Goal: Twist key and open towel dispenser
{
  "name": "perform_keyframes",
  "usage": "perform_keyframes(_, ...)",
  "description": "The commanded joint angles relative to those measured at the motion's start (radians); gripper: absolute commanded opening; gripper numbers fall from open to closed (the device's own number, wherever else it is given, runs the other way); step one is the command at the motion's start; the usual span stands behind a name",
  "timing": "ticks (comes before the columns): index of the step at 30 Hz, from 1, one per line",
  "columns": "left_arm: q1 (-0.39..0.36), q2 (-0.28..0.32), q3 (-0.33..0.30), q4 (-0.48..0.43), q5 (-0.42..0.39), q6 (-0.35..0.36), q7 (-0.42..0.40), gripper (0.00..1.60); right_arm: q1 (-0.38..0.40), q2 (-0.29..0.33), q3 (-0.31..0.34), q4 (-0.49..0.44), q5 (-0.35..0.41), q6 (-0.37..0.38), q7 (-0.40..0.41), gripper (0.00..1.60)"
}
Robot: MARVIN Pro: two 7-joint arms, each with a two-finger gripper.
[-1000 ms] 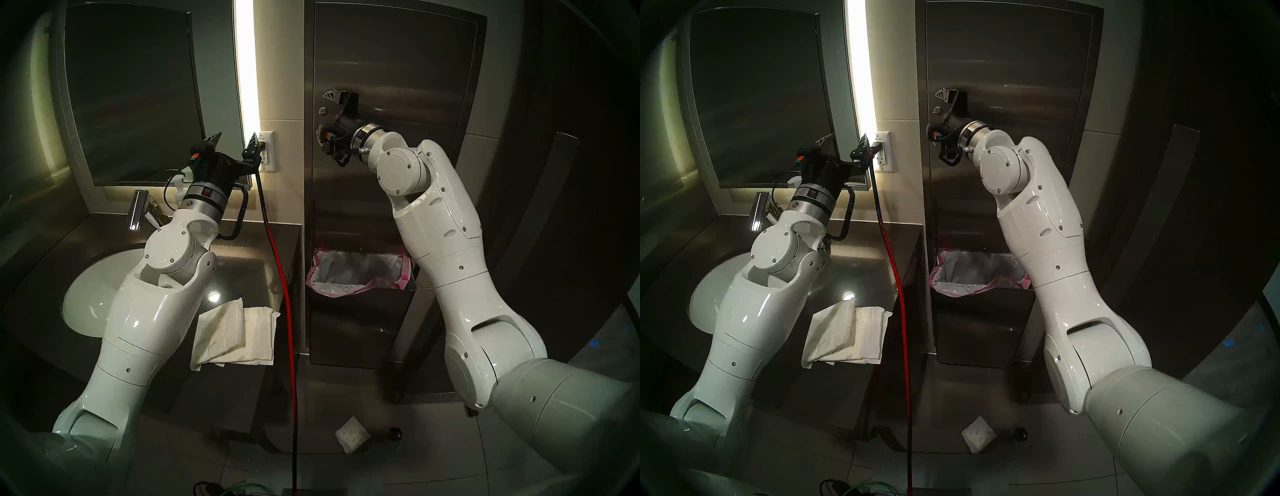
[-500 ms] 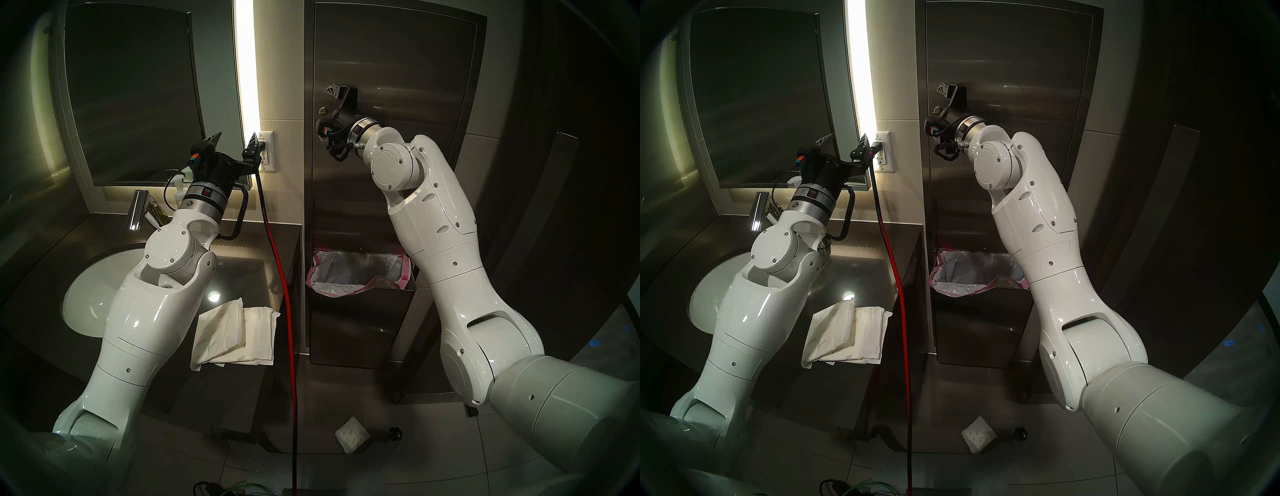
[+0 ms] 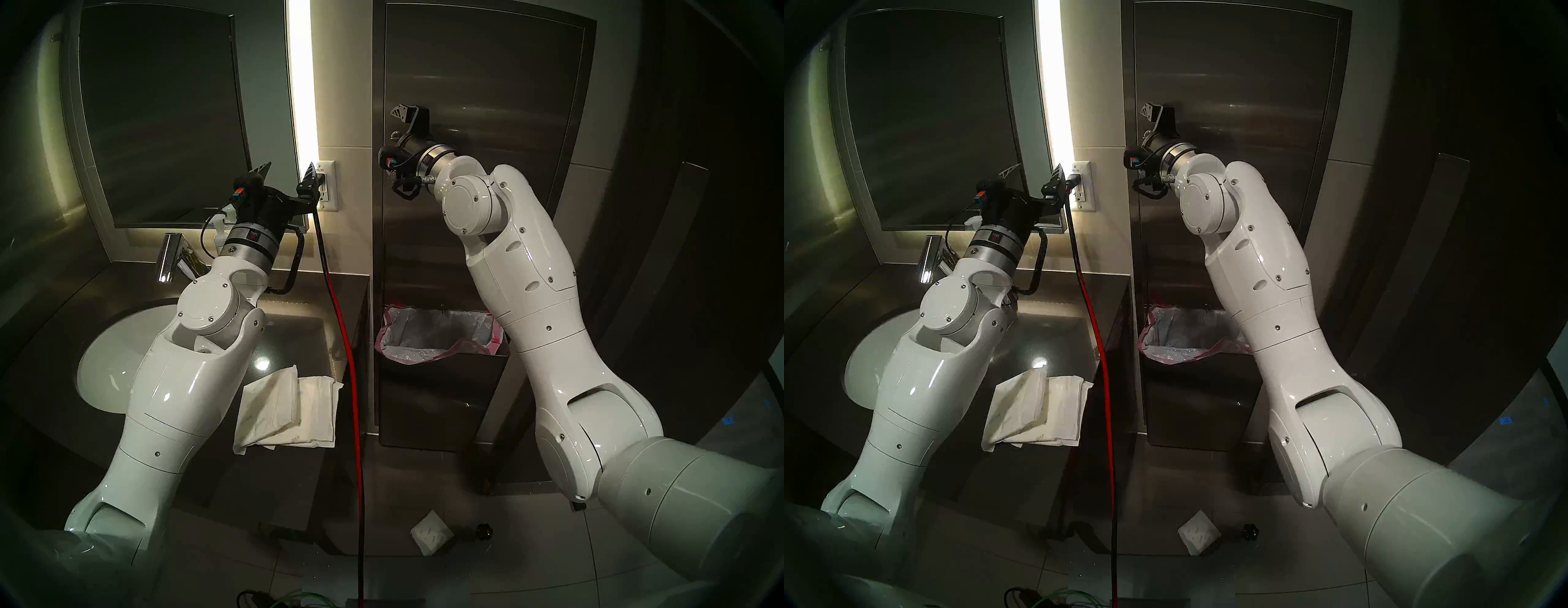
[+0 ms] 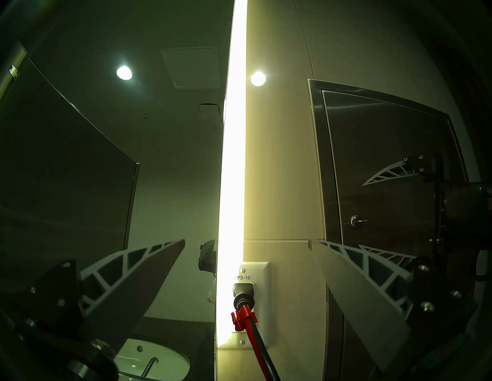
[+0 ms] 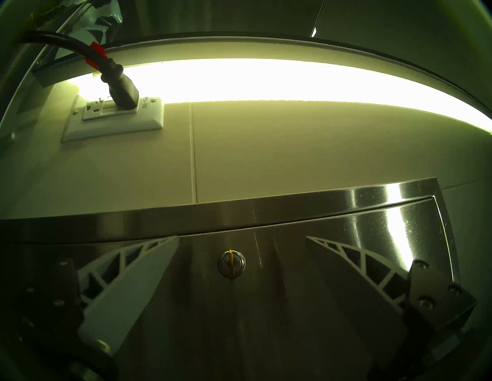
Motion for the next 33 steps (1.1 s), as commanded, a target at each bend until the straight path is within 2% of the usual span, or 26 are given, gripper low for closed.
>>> perform_keyframes(1, -0.016, -0.002, -0.001, -0.009, 0.003, -0.001, 0.002, 1.60, -0.005, -0.006, 0.012, -0.029, -0.018, 0.046, -0.006, 1.60)
perform_keyframes(12, -0.016, -0.002, -0.001, -0.009, 0.003, -0.001, 0.002, 1.60, -0.015, -0.018, 0.011, -0.030, -0.023, 0.063, -0.013, 1.60)
perform_keyframes(33, -0.016, -0.002, -0.001, -0.009, 0.002, -0.001, 0.002, 1.60, 0.033, -0.042, -0.020, 0.049, -0.079, 0.092, -0.066, 1.60)
